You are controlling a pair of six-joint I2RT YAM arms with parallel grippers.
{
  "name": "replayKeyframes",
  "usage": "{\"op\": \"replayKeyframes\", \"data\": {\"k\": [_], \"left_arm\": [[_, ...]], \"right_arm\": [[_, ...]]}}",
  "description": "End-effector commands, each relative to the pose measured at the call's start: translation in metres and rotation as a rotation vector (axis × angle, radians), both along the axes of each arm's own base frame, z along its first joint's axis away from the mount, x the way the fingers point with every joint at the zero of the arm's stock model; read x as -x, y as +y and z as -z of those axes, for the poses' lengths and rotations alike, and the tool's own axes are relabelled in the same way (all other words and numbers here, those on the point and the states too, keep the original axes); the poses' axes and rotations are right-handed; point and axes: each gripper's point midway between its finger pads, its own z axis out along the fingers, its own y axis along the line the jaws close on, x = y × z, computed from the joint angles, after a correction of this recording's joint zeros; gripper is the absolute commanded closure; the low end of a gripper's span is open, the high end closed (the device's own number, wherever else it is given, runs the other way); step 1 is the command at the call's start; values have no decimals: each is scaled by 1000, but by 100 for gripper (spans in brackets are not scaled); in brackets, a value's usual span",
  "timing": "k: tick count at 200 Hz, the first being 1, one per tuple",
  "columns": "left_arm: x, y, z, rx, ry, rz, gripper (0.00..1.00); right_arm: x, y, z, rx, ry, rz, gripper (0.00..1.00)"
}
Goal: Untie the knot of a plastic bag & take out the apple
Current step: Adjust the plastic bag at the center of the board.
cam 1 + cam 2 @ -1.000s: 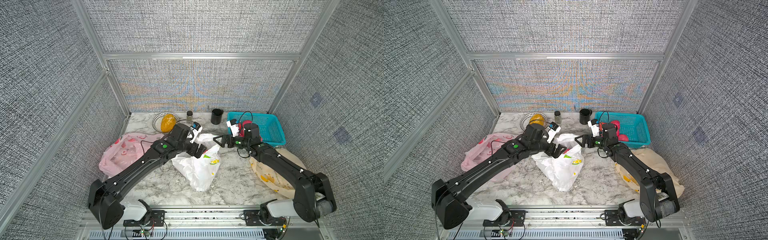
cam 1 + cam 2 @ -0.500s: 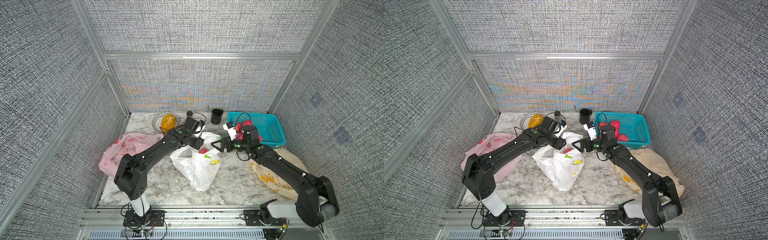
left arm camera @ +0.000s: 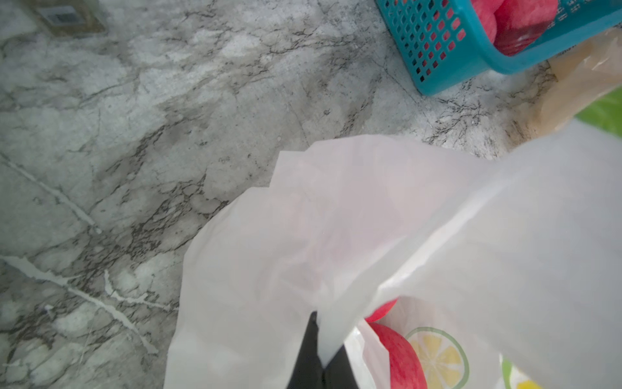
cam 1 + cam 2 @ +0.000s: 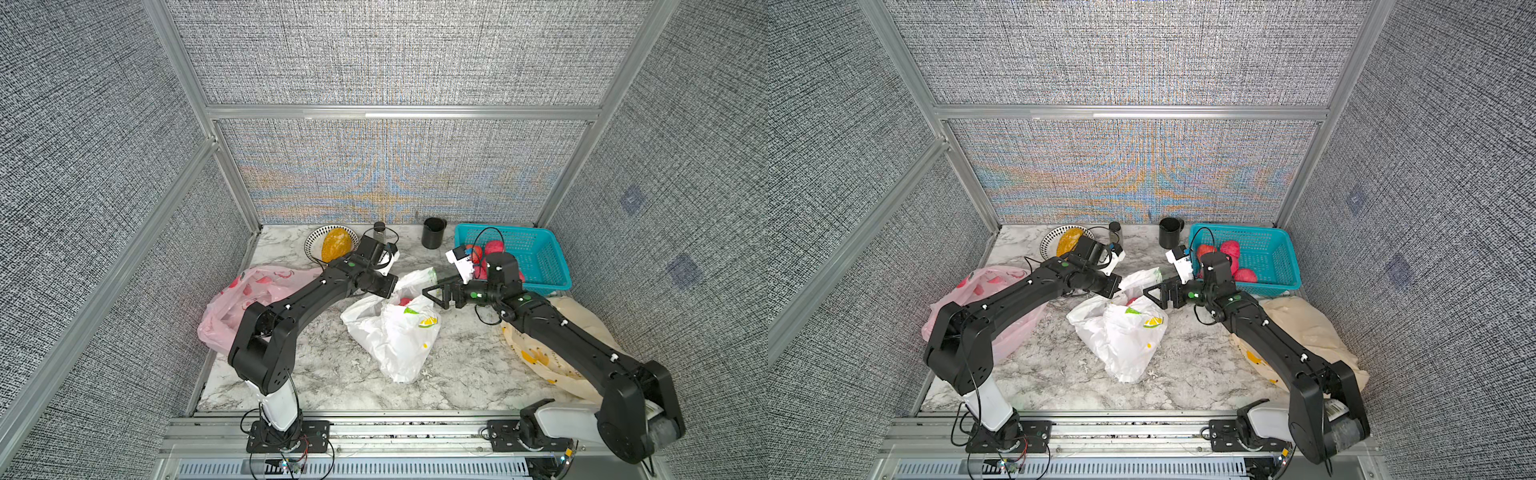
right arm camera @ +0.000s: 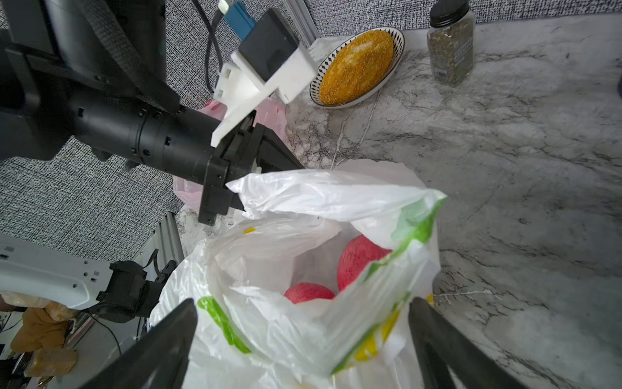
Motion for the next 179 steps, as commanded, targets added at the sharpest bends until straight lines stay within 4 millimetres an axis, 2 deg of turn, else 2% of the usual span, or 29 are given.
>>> {"op": "replayKeyframes", "data": {"k": [1, 27, 45, 69, 86, 135, 147, 162, 169, 179], "left_arm": [[-18, 13, -11, 74, -12, -134, 100], [-26, 32, -21, 134, -13, -246, 100], [-26, 36, -31, 156, -14, -283, 100], [-24, 37, -46, 227, -3, -331, 100], [-21, 33, -52, 279, 23, -342, 100], [-14, 35, -55, 330, 62, -384, 100], [-13, 37, -57, 333, 57, -395, 100], [-12, 43, -59, 325, 45, -418, 100], [-12, 47, -59, 322, 40, -431, 100], [-13, 55, -59, 317, 31, -461, 100]], "right_arm": [[2, -4, -4, 8, -8, 22, 2], [11, -6, -18, 2, -55, 26, 2], [18, 1, -31, 42, -115, 23, 2], [31, 30, -51, 54, -193, -48, 2], [39, 58, -56, 64, -222, -114, 2], [57, 136, -29, 222, -265, -240, 2], [58, 143, -18, 244, -252, -251, 2], [58, 143, 10, 310, -196, -259, 5], [59, 140, 25, 354, -163, -265, 9], [63, 134, 43, 408, -122, -279, 20]]}}
